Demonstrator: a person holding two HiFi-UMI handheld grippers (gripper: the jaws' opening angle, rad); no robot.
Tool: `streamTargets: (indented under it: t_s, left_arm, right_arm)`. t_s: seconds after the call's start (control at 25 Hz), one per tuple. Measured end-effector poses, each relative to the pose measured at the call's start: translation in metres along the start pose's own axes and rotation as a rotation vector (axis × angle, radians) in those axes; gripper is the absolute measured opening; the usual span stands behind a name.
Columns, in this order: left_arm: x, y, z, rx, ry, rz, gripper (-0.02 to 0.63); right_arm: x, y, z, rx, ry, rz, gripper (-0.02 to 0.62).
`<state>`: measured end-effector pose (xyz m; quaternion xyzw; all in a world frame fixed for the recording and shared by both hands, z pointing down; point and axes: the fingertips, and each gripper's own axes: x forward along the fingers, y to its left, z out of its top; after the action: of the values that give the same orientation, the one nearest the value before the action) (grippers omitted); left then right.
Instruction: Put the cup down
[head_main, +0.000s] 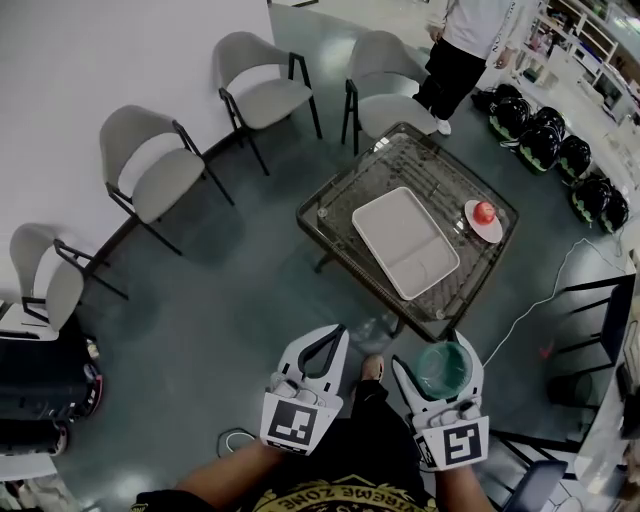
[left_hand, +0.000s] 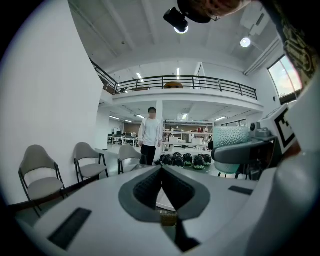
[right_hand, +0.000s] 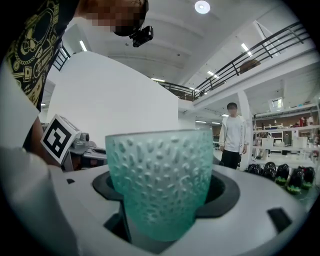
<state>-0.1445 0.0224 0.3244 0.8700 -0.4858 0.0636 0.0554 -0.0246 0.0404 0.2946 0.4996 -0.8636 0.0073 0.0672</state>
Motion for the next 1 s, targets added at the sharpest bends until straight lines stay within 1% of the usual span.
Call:
streamTargets:
  t_s: [0.2, 0.52, 0.68, 1.0]
  left_arm:
    - [0.034, -0.001, 0.008, 0.020, 0.003, 0.032, 0.006]
    - [0.090, -0.013, 0.014, 0.015, 0.017, 0.077, 0.006]
    - [0.112, -0.018, 0.021, 0.024, 0.011, 0.093, 0.006]
    - [0.145, -0.023, 0.029, 0.055, 0.010, 0.123, 0.006]
  right_arm:
    - [0.019, -0.027, -0.011, 0.006, 0.002, 0.040, 0.380]
    - [0.043, -0.077, -0.018, 0.028, -0.004, 0.098, 0.380]
    - [0.053, -0.102, -0.017, 0.021, -0.011, 0.109, 0.380]
    - [0.072, -0.134, -0.014, 0.007, -0.049, 0.141, 0.381]
